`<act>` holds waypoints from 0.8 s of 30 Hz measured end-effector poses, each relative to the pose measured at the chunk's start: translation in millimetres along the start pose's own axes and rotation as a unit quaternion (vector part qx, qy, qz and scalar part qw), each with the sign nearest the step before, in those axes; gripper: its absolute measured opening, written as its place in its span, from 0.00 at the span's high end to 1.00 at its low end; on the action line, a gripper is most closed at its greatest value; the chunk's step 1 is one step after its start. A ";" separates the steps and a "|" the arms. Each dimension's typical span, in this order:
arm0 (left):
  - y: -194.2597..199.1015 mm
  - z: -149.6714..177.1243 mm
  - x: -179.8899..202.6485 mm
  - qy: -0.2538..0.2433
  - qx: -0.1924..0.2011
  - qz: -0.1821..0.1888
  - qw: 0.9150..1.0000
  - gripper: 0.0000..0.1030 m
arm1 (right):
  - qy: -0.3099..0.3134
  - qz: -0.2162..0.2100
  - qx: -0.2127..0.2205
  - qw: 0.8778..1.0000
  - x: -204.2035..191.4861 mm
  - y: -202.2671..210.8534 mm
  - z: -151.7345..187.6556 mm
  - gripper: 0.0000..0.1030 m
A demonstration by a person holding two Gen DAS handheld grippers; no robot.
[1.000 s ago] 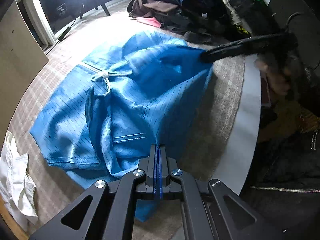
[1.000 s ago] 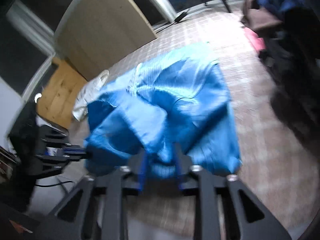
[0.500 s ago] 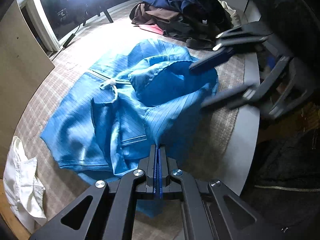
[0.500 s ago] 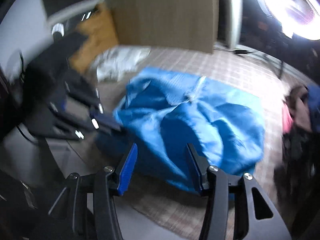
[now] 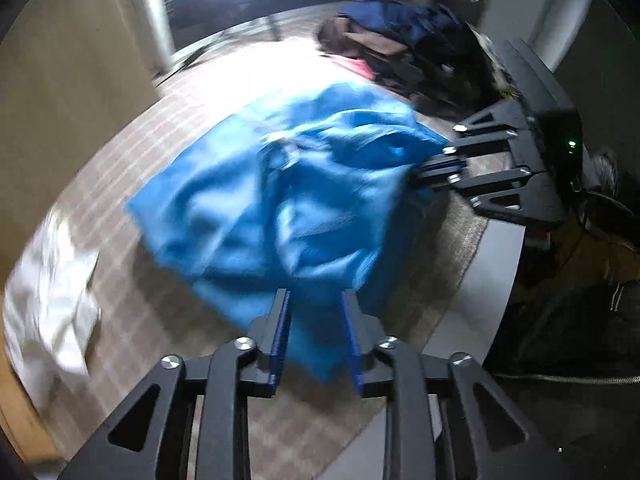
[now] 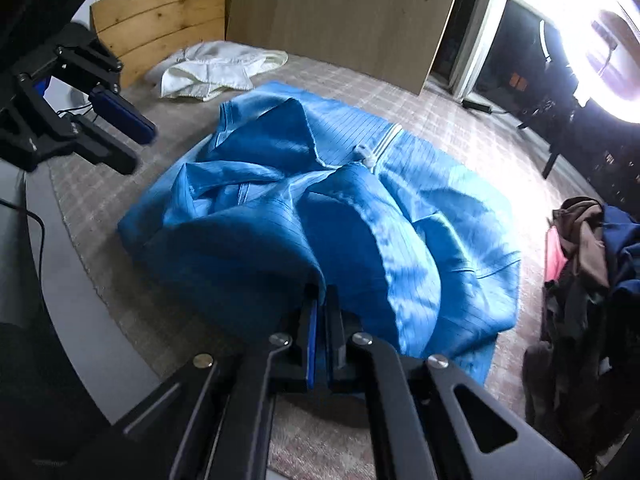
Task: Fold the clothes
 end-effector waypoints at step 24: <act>-31.0 -11.1 8.8 0.154 -0.005 0.006 0.988 0.76 | 0.071 -0.110 0.003 0.991 3.7 19.8 -107.9 0.62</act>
Point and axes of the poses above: each gripper's, at about its wrist camera, not at the fingertips, and y roughly against the way its jaws point, x to its right, z to its underside, the point moved 7 cm from there along -y, roughly the way its jaws point, and after that the axes turned 7 degrees about -z, right-handed, at the moved point
